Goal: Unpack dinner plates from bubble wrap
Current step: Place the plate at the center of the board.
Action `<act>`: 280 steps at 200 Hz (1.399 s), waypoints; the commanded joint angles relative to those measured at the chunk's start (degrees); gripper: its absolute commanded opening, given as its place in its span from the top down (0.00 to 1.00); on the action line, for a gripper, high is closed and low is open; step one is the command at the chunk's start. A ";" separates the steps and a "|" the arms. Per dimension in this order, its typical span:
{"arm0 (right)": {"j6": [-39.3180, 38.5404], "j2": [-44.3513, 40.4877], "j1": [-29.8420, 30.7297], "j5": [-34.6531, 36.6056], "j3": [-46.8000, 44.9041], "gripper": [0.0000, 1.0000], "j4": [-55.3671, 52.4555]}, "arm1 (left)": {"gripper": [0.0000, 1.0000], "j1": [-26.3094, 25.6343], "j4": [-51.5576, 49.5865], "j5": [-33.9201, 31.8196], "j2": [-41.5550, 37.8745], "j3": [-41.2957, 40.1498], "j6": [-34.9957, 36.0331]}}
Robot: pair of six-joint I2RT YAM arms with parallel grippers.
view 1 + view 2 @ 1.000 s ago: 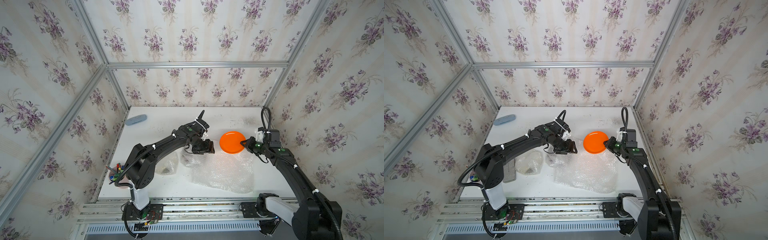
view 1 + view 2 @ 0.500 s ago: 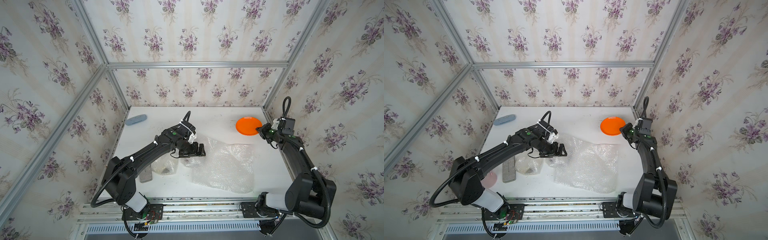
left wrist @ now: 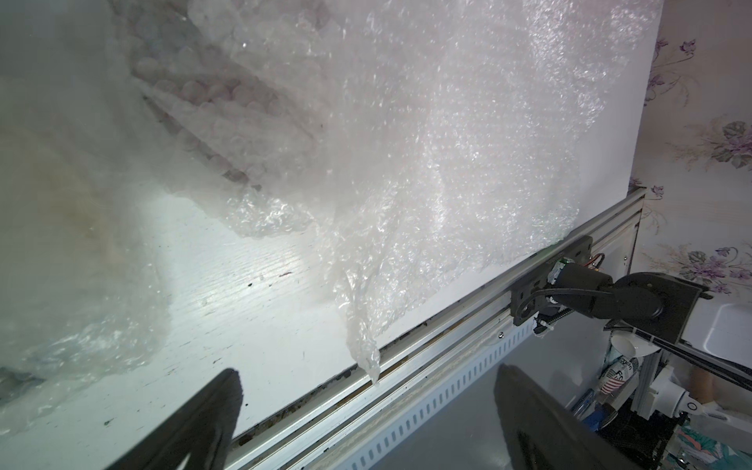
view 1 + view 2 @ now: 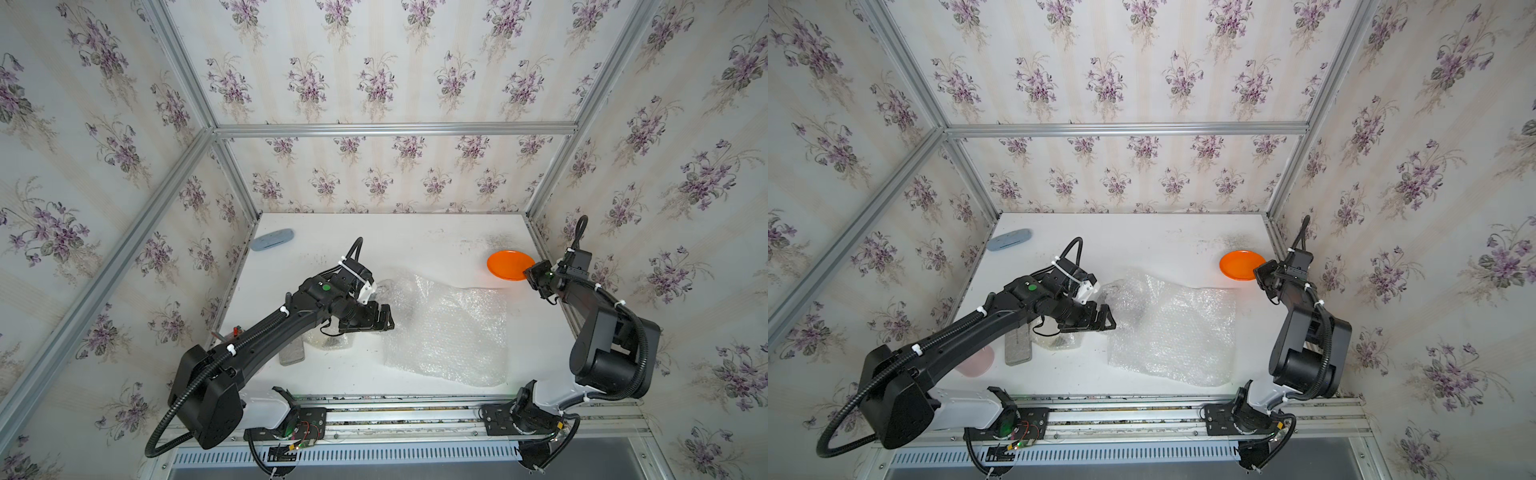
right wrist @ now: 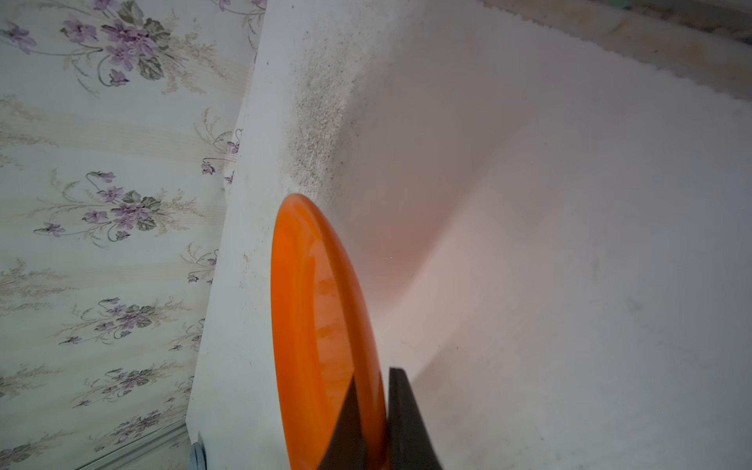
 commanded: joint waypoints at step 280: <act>-10.80 -29.25 7.94 1.06 -9.27 0.19 -28.90 | 0.09 1.05 6.54 6.74 6.33 -5.36 1.12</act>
